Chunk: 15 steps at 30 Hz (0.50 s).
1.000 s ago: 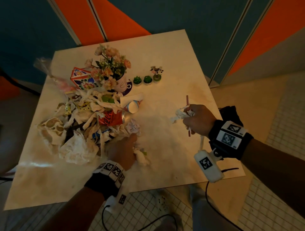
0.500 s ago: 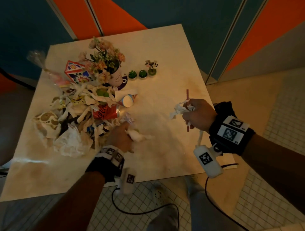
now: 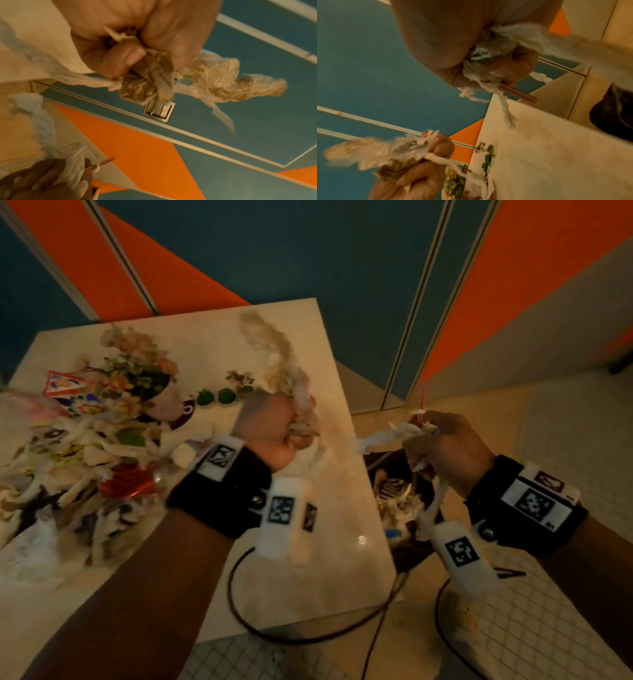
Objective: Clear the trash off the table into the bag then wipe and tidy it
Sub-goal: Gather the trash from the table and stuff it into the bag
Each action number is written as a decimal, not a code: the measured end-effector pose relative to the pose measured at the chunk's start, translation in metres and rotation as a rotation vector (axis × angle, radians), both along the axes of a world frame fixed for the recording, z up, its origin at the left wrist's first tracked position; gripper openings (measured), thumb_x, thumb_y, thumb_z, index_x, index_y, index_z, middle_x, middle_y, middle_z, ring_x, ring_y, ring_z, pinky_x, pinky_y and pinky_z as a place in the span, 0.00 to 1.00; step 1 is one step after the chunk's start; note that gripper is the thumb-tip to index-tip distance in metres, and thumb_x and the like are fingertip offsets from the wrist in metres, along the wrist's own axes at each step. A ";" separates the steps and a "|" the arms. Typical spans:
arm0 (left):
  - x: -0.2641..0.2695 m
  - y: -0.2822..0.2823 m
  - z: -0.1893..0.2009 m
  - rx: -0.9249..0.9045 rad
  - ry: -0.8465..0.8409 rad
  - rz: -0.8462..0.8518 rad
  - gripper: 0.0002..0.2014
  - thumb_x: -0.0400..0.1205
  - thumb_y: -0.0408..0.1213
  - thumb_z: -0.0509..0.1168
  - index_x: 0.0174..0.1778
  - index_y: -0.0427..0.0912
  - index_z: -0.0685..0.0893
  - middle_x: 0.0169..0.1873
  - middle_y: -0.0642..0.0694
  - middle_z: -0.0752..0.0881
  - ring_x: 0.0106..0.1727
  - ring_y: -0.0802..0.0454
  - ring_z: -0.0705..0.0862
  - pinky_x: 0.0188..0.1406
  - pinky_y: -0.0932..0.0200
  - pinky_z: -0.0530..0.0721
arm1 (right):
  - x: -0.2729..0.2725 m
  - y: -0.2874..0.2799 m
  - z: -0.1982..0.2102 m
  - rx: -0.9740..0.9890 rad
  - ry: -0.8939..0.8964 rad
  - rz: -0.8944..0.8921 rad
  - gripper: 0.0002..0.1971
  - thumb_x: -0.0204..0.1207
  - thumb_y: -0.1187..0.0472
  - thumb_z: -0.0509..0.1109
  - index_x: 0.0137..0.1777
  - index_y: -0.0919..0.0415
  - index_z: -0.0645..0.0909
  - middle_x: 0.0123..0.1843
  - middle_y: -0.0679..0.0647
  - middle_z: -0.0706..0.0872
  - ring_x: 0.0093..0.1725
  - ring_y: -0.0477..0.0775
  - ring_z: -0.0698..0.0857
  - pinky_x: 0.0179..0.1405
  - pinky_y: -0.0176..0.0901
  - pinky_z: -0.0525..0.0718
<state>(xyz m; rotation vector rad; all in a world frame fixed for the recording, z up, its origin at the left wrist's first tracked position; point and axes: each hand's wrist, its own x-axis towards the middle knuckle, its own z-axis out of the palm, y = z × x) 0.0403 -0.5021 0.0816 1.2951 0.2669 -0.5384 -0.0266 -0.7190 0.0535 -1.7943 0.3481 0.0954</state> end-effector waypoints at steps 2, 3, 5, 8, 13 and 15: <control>0.009 -0.056 -0.015 0.022 -0.021 -0.054 0.16 0.82 0.26 0.49 0.32 0.48 0.70 0.26 0.47 0.68 0.19 0.56 0.65 0.11 0.71 0.61 | -0.001 -0.037 -0.011 0.065 0.034 0.009 0.19 0.71 0.80 0.63 0.23 0.61 0.71 0.24 0.63 0.73 0.21 0.56 0.69 0.24 0.44 0.67; 0.014 -0.083 -0.024 0.049 0.001 -0.058 0.15 0.82 0.27 0.51 0.32 0.48 0.71 0.25 0.47 0.68 0.16 0.55 0.65 0.13 0.72 0.61 | 0.000 -0.055 -0.020 0.083 0.053 0.022 0.21 0.71 0.81 0.62 0.21 0.59 0.72 0.22 0.61 0.73 0.20 0.55 0.69 0.24 0.43 0.66; 0.020 -0.134 -0.046 0.157 0.059 -0.052 0.14 0.81 0.27 0.53 0.32 0.44 0.73 0.22 0.45 0.69 0.11 0.54 0.67 0.16 0.70 0.61 | 0.002 -0.087 -0.042 0.097 0.105 0.046 0.23 0.71 0.82 0.62 0.19 0.59 0.72 0.18 0.52 0.74 0.17 0.50 0.70 0.24 0.41 0.66; 0.026 -0.194 -0.095 0.353 0.119 -0.029 0.10 0.81 0.27 0.55 0.42 0.37 0.81 0.27 0.33 0.80 0.18 0.43 0.80 0.18 0.66 0.65 | 0.003 -0.126 -0.086 0.129 0.226 0.073 0.29 0.75 0.81 0.62 0.15 0.53 0.75 0.15 0.48 0.75 0.17 0.50 0.71 0.22 0.39 0.69; 0.032 -0.244 -0.197 0.731 0.218 -0.206 0.15 0.87 0.38 0.54 0.65 0.38 0.79 0.56 0.41 0.84 0.60 0.36 0.83 0.46 0.54 0.79 | 0.008 -0.161 -0.183 0.107 0.457 0.067 0.11 0.76 0.75 0.63 0.36 0.65 0.82 0.27 0.62 0.77 0.22 0.57 0.71 0.27 0.48 0.71; 0.029 -0.247 -0.239 0.746 0.274 -0.261 0.18 0.88 0.41 0.52 0.73 0.41 0.72 0.67 0.39 0.79 0.67 0.35 0.78 0.57 0.54 0.78 | 0.010 -0.168 -0.220 0.159 0.540 0.058 0.09 0.79 0.72 0.61 0.47 0.61 0.80 0.31 0.61 0.78 0.22 0.57 0.70 0.27 0.48 0.70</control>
